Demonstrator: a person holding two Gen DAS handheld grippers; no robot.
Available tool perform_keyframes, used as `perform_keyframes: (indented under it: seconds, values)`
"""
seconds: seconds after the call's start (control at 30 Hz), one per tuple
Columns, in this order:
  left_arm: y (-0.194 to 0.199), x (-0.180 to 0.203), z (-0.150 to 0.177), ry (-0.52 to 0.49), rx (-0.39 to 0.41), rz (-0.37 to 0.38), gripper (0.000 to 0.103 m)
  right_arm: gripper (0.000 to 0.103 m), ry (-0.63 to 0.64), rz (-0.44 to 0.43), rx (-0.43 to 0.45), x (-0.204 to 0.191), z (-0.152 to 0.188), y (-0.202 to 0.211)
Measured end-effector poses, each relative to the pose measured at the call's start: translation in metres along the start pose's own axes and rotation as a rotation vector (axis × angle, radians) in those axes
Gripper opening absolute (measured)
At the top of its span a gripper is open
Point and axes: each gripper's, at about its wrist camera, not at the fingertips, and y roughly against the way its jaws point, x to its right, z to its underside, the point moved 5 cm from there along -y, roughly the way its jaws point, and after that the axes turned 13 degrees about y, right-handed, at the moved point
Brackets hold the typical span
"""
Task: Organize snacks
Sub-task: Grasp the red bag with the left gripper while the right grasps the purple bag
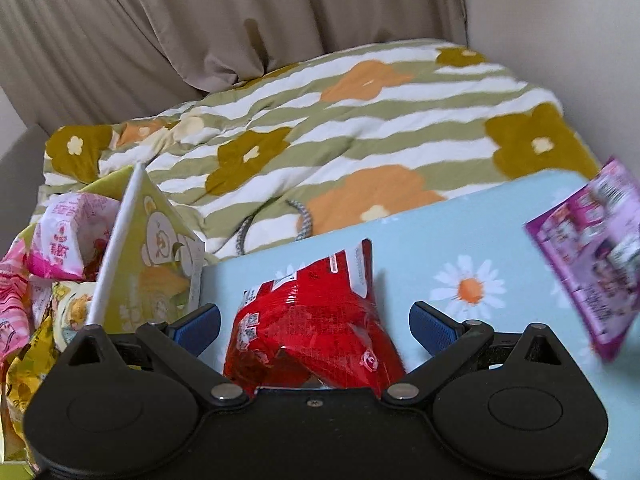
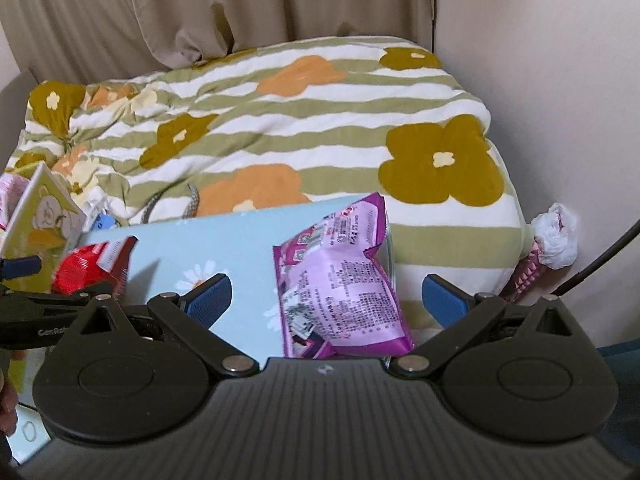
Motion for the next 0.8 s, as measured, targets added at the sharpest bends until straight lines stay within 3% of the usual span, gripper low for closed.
perform_keyframes:
  seconds: [0.07, 0.3, 0.53, 0.8]
  values:
    - [-0.009, 0.000, 0.002, -0.004, -0.013, -0.017, 0.101, 0.103, 0.011, -0.003, -0.005, 0.001, 0.001, -0.007]
    - [-0.029, -0.011, 0.005, 0.021, -0.039, -0.073, 0.085, 0.103, 0.070, 0.000, -0.016, -0.001, 0.000, -0.025]
    - [-0.026, -0.015, 0.005, 0.026, -0.031, -0.056, 0.076, 0.103, 0.071, -0.008, -0.031, -0.003, 0.003, -0.036]
    - [-0.010, -0.019, 0.009, 0.061, -0.049, -0.030, 0.075, 0.103, 0.094, -0.009, -0.040, -0.006, 0.005, -0.043]
